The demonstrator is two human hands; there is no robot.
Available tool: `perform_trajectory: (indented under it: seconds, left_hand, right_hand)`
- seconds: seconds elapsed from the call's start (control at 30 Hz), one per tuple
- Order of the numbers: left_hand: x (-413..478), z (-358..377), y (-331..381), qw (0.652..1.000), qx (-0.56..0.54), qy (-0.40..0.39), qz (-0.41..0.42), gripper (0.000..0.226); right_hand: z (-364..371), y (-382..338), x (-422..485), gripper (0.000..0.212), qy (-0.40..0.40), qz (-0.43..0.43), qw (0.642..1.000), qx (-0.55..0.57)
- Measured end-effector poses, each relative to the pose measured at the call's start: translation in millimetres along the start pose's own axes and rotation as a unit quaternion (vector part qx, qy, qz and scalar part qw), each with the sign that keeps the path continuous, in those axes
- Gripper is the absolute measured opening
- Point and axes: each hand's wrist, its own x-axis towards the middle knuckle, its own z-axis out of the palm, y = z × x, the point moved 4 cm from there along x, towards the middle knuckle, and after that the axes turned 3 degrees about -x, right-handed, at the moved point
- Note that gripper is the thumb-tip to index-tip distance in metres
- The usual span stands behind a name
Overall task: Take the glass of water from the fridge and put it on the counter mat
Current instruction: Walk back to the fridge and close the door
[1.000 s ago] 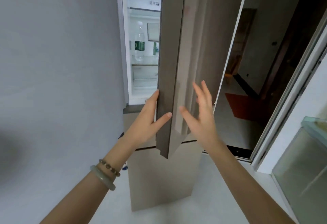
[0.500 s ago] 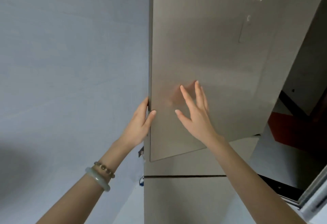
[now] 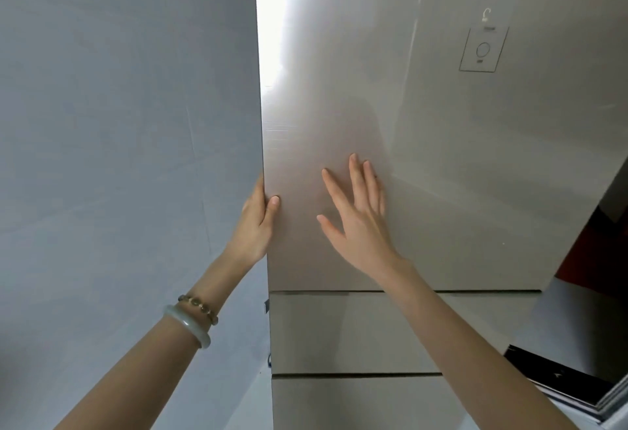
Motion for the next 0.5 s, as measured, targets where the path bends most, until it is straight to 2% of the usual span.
perform_trajectory:
  seconds: [0.2,0.5]
  left_hand:
    - [7,4,-14,1.0,0.006,0.013,-0.004,0.049]
    - [7,6,-14,0.999,0.025,0.018,-0.013,0.047]
  right_hand:
    - [14,6,2,0.069,0.034,-0.008,0.998,-0.054]
    - [13,8,3,0.071,0.027,-0.006,0.998,-0.048]
